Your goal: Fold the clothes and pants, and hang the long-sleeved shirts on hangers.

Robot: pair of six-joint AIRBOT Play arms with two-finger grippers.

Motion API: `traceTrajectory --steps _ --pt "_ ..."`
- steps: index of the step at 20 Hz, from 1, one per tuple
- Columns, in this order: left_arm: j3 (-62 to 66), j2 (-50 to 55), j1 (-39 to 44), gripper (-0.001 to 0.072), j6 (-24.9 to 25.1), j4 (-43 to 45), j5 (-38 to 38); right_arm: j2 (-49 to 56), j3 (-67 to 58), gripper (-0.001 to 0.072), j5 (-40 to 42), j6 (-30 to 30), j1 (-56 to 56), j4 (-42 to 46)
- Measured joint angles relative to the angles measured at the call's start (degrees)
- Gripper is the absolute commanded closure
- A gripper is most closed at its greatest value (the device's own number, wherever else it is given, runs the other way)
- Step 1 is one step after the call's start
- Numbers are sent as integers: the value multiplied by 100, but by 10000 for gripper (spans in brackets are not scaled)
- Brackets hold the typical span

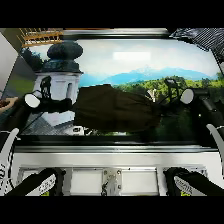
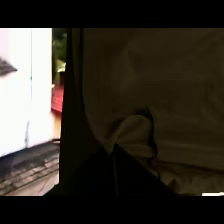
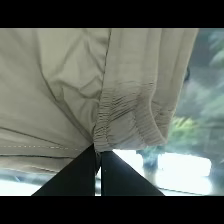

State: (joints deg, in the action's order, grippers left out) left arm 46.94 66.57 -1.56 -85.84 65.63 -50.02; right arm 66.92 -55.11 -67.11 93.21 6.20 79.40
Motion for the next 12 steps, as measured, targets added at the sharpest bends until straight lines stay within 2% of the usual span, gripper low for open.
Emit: traceTrajectory --steps 4,10,11,12 --pt "-704 179 -2 705 15 24 396 -31 737 695 319 96 267 17" --pt "-929 492 -2 705 13 24 553 -35 1366 686 935 240 380 -7" --pt "-938 476 -2 705 13 24 557 -35 1399 600 975 245 385 -37" --pt "-942 428 -2 651 13 42 579 -37 1423 390 994 262 387 -74"
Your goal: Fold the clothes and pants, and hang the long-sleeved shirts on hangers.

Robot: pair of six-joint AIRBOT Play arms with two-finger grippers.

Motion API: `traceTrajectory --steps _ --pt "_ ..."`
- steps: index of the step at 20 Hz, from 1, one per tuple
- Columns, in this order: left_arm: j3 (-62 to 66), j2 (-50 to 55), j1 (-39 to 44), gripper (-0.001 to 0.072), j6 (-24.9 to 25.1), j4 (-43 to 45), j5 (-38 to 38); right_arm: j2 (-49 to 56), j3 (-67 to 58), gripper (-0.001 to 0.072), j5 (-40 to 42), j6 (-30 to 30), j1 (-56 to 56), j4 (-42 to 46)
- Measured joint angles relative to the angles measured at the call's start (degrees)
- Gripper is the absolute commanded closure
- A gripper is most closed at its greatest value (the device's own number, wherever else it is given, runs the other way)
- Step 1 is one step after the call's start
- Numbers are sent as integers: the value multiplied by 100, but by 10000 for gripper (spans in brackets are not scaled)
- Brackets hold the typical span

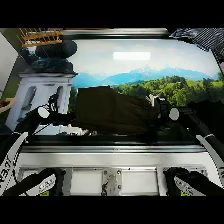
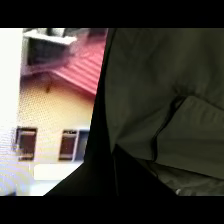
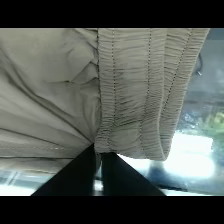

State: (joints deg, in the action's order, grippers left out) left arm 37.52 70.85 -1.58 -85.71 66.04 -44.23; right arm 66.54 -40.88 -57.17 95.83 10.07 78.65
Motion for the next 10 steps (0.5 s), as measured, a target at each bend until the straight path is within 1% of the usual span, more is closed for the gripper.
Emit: traceTrajectory --steps 1,2,3,4,5,6,8,9,10 --pt "-2 -70 -2 329 0 26 26 -4 17 313 2 -2 0 -39" --pt "0 -170 -4 92 -2 39 33 -11 22 313 37 -4 0 -131" --pt "22 -289 -4 64 -13 31 0 -42 0 308 42 -59 0 -280" --pt "70 -411 -2 64 -17 20 -70 -96 -55 218 -9 -142 0 -400" --pt "155 -553 -4 65 -17 20 -179 -179 -138 80 -107 -225 -15 -498" --pt "247 -693 -4 65 -17 22 -326 -302 -247 48 -269 -345 -66 -566" --pt "446 -1003 -2 67 -17 22 -645 -597 -466 48 -603 -581 -308 -673" --pt "538 -1163 -2 210 -17 22 -798 -741 -546 48 -739 -686 -501 -697" --pt "608 -1305 4 420 -17 20 -911 -872 -608 48 -855 -791 -758 -721"
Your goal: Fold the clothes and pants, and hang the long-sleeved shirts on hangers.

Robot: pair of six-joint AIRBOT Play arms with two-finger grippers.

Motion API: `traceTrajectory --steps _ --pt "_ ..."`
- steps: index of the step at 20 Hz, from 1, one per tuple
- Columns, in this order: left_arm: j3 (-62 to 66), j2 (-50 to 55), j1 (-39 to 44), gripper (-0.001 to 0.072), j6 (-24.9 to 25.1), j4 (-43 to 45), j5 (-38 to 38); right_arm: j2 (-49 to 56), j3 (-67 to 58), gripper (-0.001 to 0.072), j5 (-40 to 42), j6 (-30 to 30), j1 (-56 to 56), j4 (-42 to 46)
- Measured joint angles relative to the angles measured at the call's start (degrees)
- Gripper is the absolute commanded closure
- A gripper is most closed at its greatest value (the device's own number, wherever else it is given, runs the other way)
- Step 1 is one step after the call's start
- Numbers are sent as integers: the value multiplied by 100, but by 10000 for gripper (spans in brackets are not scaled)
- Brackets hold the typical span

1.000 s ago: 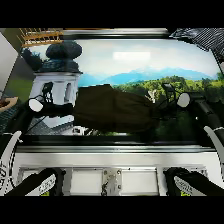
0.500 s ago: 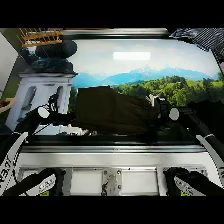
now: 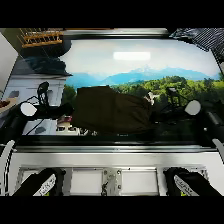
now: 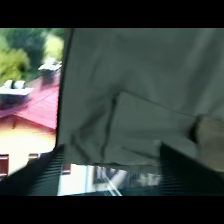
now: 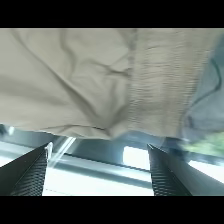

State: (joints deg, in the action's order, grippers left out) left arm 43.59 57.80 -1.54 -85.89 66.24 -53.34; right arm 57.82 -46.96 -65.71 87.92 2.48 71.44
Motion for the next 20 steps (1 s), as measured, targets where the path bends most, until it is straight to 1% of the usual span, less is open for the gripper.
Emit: traceTrajectory --steps 1,2,4,6,9,11,14,16,20 --pt "55 -142 15 627 0 -7 -90 -81 -37 48 -81 -101 -280 -35" --pt "92 -262 39 704 0 -11 -146 -120 -57 48 -142 -214 -597 -103" --pt "142 -455 157 705 0 -24 -210 -31 -52 48 -221 -566 -1338 -415" --pt "164 -538 369 704 -2 -28 -223 299 2 48 -245 -979 -2052 -874" --pt "177 -461 817 704 -22 -42 -188 1082 101 49 -142 -1596 -2837 -1644" --pt "181 -289 1152 704 -177 -44 -85 1672 164 52 -72 -1950 -3095 -2118" --pt "184 20 1604 704 -492 -44 216 2411 236 54 -24 -2339 -3097 -2758" --pt "184 219 1873 704 -682 -44 442 2717 254 55 -35 -2476 -2894 -3123" --pt "186 494 2253 704 -927 -46 697 2979 271 62 155 -2507 -2284 -3550"
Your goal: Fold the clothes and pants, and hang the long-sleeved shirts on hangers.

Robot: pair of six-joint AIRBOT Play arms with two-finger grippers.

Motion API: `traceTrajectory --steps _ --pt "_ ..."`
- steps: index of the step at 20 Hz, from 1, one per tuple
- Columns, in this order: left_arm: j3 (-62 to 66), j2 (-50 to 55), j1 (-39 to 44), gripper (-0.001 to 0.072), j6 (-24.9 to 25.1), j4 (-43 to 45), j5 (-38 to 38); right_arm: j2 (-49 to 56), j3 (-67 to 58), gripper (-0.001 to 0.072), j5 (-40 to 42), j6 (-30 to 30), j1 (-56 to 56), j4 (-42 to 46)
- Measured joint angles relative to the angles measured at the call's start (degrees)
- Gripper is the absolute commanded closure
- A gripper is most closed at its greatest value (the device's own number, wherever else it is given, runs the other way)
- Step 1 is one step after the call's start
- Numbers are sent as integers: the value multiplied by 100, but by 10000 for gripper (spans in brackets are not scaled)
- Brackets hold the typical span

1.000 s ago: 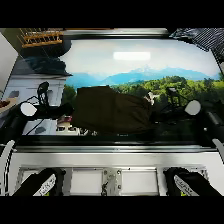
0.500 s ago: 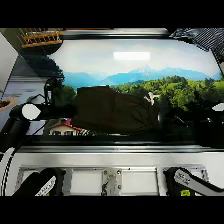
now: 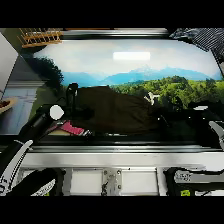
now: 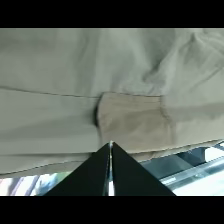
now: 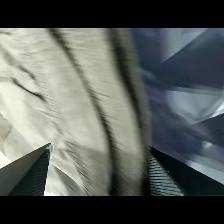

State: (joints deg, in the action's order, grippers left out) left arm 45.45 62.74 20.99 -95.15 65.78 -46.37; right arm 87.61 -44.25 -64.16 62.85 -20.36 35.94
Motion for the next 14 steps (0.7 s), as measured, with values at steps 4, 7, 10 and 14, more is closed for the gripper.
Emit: traceTrajectory --steps 4,7,10,14 --pt "0 109 155 704 -90 0 74 92 24 691 575 63 492 -245" --pt "-2 133 192 704 -111 0 94 87 20 694 745 59 662 -426" --pt "0 140 205 705 -129 2 120 -33 -96 695 702 214 632 -155" --pt "98 345 216 705 -131 -164 166 -461 -828 695 -57 1001 444 1543"
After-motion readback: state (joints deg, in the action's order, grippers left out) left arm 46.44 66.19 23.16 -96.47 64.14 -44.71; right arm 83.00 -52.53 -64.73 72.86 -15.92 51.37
